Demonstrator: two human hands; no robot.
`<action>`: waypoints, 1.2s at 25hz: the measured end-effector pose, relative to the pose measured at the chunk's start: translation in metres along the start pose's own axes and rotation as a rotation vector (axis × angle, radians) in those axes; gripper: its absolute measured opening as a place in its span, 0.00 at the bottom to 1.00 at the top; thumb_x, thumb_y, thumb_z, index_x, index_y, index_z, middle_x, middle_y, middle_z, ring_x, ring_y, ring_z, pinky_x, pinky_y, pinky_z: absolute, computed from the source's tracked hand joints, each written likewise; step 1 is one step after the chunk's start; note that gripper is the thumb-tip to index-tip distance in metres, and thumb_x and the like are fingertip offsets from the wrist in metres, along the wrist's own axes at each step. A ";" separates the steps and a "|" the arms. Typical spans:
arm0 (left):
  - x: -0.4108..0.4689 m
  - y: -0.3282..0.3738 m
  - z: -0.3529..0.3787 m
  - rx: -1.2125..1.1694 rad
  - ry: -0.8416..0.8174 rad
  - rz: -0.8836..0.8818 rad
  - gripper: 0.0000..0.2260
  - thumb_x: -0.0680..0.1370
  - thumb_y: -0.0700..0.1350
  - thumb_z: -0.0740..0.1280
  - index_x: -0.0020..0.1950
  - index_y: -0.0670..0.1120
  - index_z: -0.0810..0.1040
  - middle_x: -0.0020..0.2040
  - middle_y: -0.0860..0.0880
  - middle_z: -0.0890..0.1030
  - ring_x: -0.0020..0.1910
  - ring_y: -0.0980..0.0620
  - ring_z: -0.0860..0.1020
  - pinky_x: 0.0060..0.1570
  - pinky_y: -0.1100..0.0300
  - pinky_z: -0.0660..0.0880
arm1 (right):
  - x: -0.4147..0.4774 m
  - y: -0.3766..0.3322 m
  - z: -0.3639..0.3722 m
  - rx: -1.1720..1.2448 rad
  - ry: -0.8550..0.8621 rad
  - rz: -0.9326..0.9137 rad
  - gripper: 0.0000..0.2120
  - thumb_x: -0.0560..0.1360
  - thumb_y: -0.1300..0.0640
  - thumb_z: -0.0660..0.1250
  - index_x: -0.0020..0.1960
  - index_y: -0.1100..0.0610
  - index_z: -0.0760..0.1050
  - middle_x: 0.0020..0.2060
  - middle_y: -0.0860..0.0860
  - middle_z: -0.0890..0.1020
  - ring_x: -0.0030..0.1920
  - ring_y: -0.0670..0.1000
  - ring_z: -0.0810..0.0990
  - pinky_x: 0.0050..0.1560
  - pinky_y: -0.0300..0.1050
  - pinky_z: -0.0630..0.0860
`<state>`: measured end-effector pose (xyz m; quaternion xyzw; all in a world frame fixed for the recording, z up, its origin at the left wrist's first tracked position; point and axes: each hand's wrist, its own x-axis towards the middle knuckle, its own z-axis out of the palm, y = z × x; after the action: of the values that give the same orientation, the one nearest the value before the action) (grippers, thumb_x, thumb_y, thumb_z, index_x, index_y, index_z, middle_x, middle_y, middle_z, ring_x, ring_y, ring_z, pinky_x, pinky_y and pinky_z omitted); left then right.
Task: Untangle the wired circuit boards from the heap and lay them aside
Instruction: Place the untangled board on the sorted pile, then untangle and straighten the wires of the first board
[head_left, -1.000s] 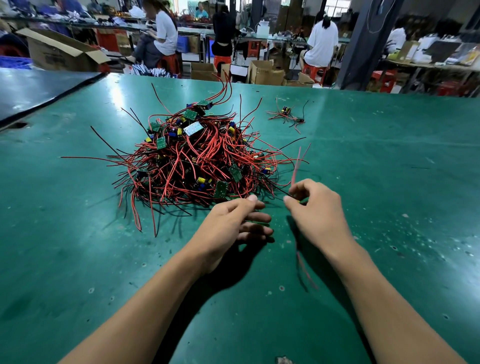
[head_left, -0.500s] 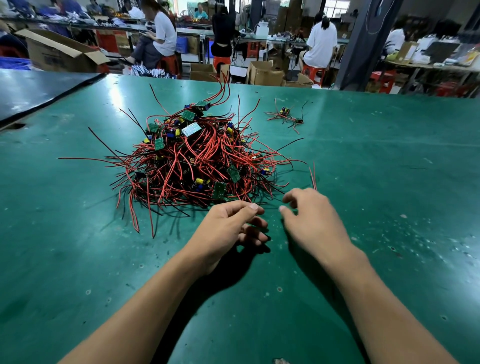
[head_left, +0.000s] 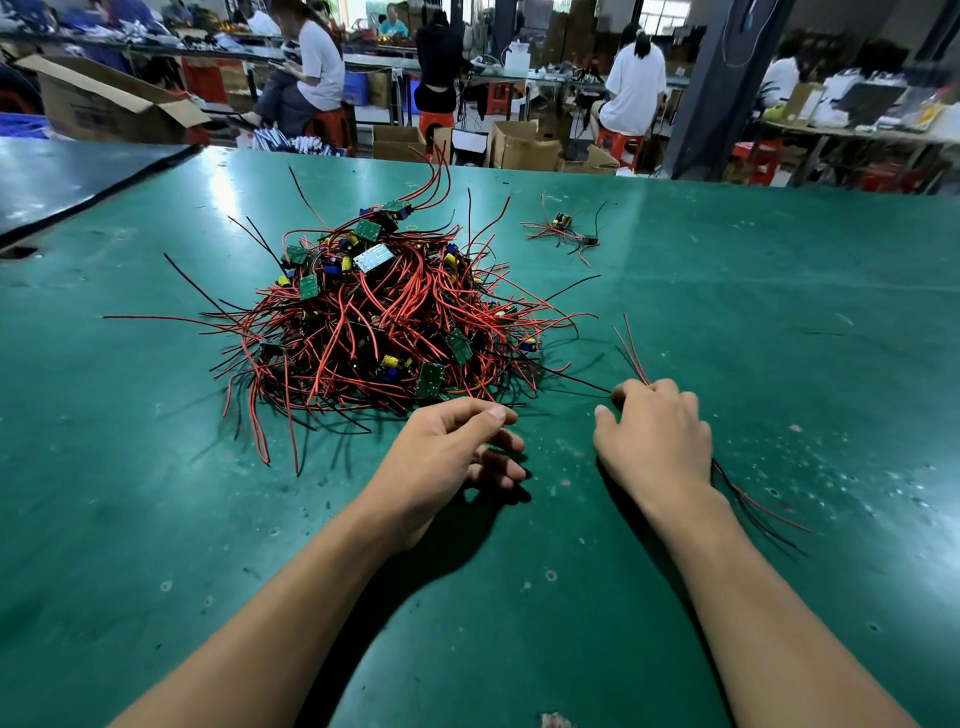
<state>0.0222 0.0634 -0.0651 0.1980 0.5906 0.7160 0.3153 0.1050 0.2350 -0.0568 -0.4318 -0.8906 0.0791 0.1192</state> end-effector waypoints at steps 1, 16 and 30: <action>-0.001 0.000 0.000 -0.007 0.024 0.021 0.08 0.82 0.39 0.62 0.53 0.36 0.78 0.39 0.41 0.82 0.30 0.47 0.80 0.30 0.59 0.78 | 0.000 -0.002 0.002 -0.009 0.006 -0.009 0.18 0.81 0.48 0.62 0.66 0.55 0.75 0.65 0.57 0.74 0.66 0.61 0.69 0.63 0.54 0.68; 0.004 0.001 -0.002 0.022 0.108 0.009 0.06 0.81 0.38 0.63 0.51 0.38 0.78 0.40 0.40 0.83 0.30 0.46 0.81 0.29 0.57 0.79 | -0.002 -0.019 0.018 0.584 -0.012 -0.304 0.06 0.77 0.53 0.71 0.49 0.53 0.85 0.42 0.47 0.86 0.45 0.49 0.82 0.47 0.41 0.73; 0.003 0.009 -0.008 -0.053 0.014 -0.087 0.05 0.75 0.39 0.72 0.48 0.39 0.81 0.36 0.44 0.83 0.27 0.53 0.78 0.25 0.65 0.73 | -0.012 -0.010 -0.014 0.950 -1.051 -0.431 0.07 0.68 0.52 0.78 0.43 0.53 0.84 0.36 0.51 0.81 0.34 0.47 0.75 0.36 0.40 0.68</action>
<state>0.0132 0.0586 -0.0581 0.1585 0.5816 0.7183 0.3472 0.1083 0.2198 -0.0427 -0.0545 -0.7649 0.6272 -0.1362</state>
